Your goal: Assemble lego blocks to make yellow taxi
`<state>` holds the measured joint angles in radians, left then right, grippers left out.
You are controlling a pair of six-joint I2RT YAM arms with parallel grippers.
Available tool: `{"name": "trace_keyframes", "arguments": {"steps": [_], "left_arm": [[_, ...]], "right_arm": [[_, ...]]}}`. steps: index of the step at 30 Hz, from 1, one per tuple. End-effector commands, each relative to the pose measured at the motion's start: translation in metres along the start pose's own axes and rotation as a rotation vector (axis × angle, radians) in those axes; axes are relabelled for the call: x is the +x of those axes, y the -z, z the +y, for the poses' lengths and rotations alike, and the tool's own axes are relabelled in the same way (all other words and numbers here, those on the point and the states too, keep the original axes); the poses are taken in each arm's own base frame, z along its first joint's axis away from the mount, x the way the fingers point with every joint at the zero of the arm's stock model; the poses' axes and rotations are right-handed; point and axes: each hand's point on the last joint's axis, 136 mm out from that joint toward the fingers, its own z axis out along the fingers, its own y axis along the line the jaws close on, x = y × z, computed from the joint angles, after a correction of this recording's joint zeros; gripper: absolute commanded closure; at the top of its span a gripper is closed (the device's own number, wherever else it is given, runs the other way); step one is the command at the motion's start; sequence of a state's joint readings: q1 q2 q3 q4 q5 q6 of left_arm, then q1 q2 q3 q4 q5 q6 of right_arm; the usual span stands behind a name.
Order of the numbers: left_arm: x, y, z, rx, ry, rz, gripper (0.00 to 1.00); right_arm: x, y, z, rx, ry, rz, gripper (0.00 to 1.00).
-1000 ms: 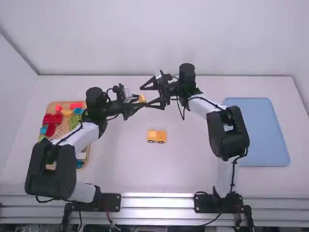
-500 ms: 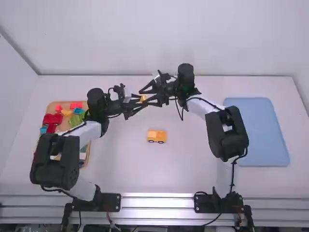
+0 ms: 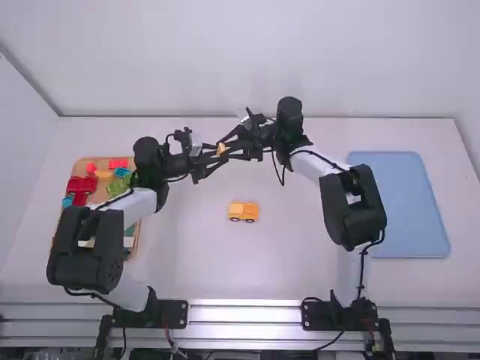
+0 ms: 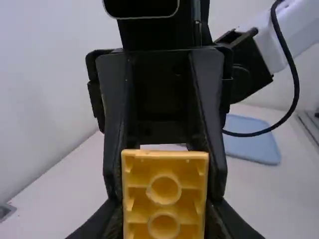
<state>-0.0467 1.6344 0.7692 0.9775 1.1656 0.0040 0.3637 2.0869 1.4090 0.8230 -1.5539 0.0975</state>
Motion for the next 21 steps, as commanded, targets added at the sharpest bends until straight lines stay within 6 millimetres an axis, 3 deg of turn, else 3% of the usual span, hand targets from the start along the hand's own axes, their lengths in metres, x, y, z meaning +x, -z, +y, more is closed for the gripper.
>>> {"name": "trace_keyframes", "arguments": {"steps": [1,2,5,7,12,16,19,21], "left_arm": [[-0.008,-0.002,-0.004,0.024,-0.049,-0.016,0.34],[-0.009,-0.002,-0.004,0.025,-0.053,-0.018,0.01],[-0.006,-0.002,-0.004,0.025,-0.037,-0.012,0.01],[-0.001,0.001,-0.001,0.016,-0.002,0.004,0.01],[0.010,0.002,0.008,-0.037,0.066,0.034,0.01],[0.017,0.003,0.014,-0.078,0.099,0.052,0.01],[0.018,0.003,0.016,-0.092,0.102,0.055,0.01],[0.017,0.003,0.017,-0.093,0.100,0.054,0.01]], "right_arm": [[-0.003,-0.005,-0.001,-0.015,0.018,0.001,0.77],[-0.008,-0.004,-0.005,0.009,0.016,-0.003,0.77],[-0.022,0.004,-0.017,0.080,-0.002,-0.021,0.83],[-0.040,0.024,-0.034,0.192,0.002,-0.062,0.91],[-0.061,0.069,-0.065,0.420,0.015,-0.146,0.94],[-0.061,0.096,-0.086,0.577,-0.022,-0.163,0.95],[-0.051,0.119,-0.110,0.787,-0.071,-0.119,0.96],[-0.044,0.127,-0.115,0.887,-0.102,-0.062,0.97]]}}
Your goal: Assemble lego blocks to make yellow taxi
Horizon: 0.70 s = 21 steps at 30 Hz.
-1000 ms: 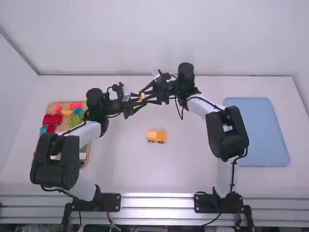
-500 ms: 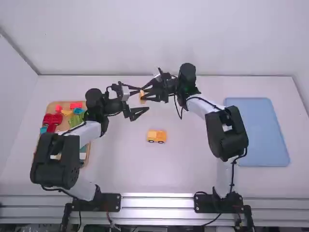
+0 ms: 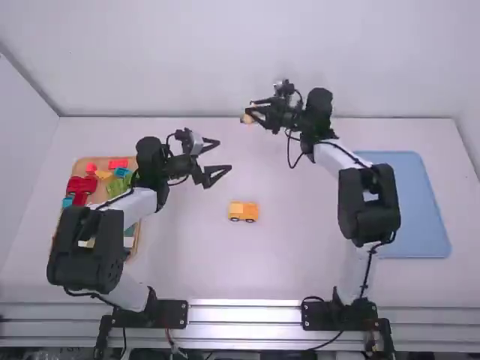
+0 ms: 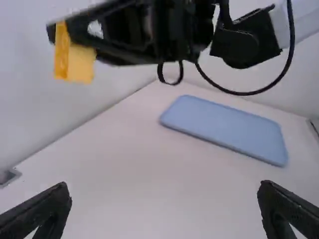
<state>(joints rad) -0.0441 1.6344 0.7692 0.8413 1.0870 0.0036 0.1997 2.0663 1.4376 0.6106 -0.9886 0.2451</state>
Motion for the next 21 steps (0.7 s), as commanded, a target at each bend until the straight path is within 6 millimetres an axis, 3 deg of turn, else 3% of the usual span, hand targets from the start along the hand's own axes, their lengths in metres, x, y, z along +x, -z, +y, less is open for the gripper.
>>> {"name": "trace_keyframes", "arguments": {"steps": [1,5,10,11,13,16,21], "left_arm": [[-0.004,0.001,0.003,-0.013,-0.026,-0.007,0.01],[-0.003,0.001,0.003,-0.013,-0.072,-0.003,0.01],[-0.002,0.001,0.013,-0.067,-0.069,0.001,0.01],[0.001,0.002,0.019,-0.101,-0.081,0.013,0.01],[0.004,0.003,0.025,-0.135,-0.123,0.029,0.01],[0.009,0.007,0.047,-0.266,-0.186,0.067,0.01],[0.007,0.015,0.069,-0.400,-0.191,0.072,0.01]], "right_arm": [[-0.045,0.007,-0.002,0.230,0.189,-0.025,0.98],[-0.021,0.030,-0.009,0.506,0.195,0.193,0.98],[0.037,0.076,0.002,0.762,0.115,0.535,0.98],[0.065,0.091,0.012,0.805,0.034,0.656,0.98],[0.092,0.105,0.023,0.826,-0.061,0.762,0.98],[0.152,0.131,0.048,0.856,-0.281,0.970,0.98],[0.202,0.143,0.058,0.905,-0.426,1.064,0.98]]}}
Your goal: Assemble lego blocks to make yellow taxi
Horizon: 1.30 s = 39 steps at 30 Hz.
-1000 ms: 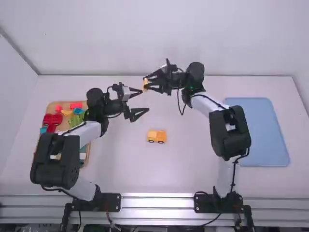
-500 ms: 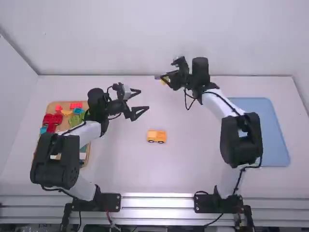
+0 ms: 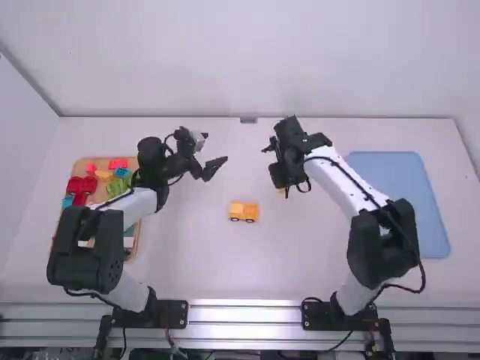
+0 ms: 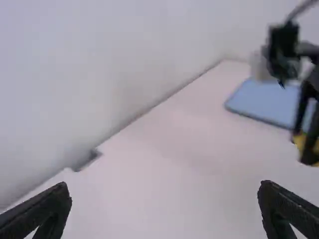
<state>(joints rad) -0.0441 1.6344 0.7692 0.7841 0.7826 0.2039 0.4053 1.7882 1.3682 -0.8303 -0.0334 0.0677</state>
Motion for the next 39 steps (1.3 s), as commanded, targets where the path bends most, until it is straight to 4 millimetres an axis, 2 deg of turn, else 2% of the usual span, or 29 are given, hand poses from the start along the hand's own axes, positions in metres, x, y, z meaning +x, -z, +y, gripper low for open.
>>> {"name": "trace_keyframes", "arguments": {"steps": [1,2,4,10,15,21,29,33,35,39], "left_arm": [[-0.002,0.002,0.022,-0.117,-0.044,0.008,0.01],[-0.002,0.002,0.023,-0.123,-0.044,0.009,0.01],[-0.002,0.002,0.024,-0.126,-0.043,0.010,0.01],[0.002,0.002,0.023,-0.121,-0.023,0.023,0.01],[0.005,0.002,0.022,-0.118,-0.011,0.036,0.01],[0.006,0.002,0.022,-0.118,-0.009,0.039,0.01],[0.010,0.002,0.021,-0.115,0.002,0.051,0.01],[0.010,0.002,0.021,-0.116,0.002,0.052,0.01],[0.011,0.002,0.021,-0.118,0.004,0.055,0.01],[0.012,0.002,0.021,-0.116,0.009,0.060,0.01]], "right_arm": [[0.025,-0.024,-0.003,0.039,-0.122,0.074,0.98],[0.027,-0.029,-0.003,0.040,-0.141,0.075,0.96],[0.034,-0.041,-0.001,0.025,-0.189,0.072,0.88],[0.055,-0.073,0.002,-0.090,-0.307,0.079,0.87],[0.067,-0.078,-0.003,-0.150,-0.378,0.107,0.86],[0.067,-0.074,-0.008,-0.154,-0.391,0.120,0.90],[0.054,-0.063,-0.019,-0.080,-0.395,0.145,0.93],[0.047,-0.078,-0.022,-0.061,-0.388,0.243,0.94],[0.049,-0.088,-0.020,-0.063,-0.397,0.306,1.00],[0.049,-0.102,-0.013,-0.085,-0.497,0.365,1.00]]}}
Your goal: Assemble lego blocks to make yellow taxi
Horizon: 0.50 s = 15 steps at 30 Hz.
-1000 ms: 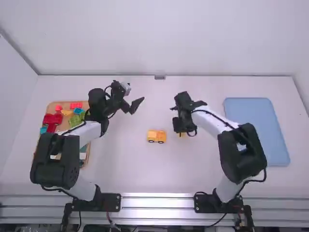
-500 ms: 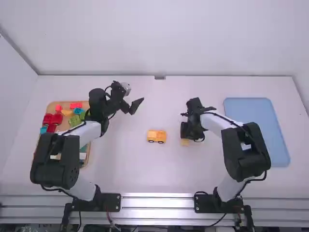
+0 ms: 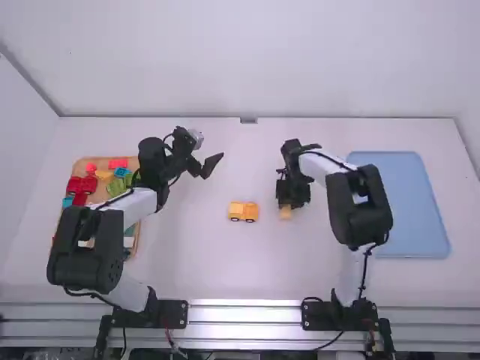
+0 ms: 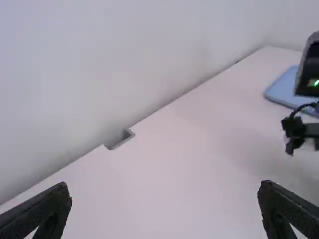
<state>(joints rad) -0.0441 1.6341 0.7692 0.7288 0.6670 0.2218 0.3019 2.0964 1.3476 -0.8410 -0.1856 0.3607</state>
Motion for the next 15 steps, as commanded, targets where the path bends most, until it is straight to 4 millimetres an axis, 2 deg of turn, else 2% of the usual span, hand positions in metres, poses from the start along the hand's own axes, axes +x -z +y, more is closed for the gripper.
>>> {"name": "trace_keyframes", "arguments": {"steps": [1,4,5,9,15], "left_arm": [[-0.003,0.001,0.004,-0.012,-0.009,-0.005,0.01],[-0.001,0.001,0.004,-0.010,-0.022,0.002,0.01],[-0.001,0.001,0.004,-0.011,-0.021,0.002,0.01],[0.000,0.001,0.003,-0.010,-0.019,0.005,0.01],[0.001,0.001,0.003,-0.009,-0.015,0.011,0.01]], "right_arm": [[-0.005,-0.004,0.007,-0.017,-0.100,0.019,1.00],[-0.006,-0.004,0.004,-0.015,-0.317,0.020,1.00],[-0.009,-0.004,0.001,-0.012,-0.472,0.011,1.00],[-0.011,-0.003,-0.007,-0.001,-0.826,0.007,1.00],[0.000,-0.005,-0.006,0.051,-1.096,0.016,1.00]]}}
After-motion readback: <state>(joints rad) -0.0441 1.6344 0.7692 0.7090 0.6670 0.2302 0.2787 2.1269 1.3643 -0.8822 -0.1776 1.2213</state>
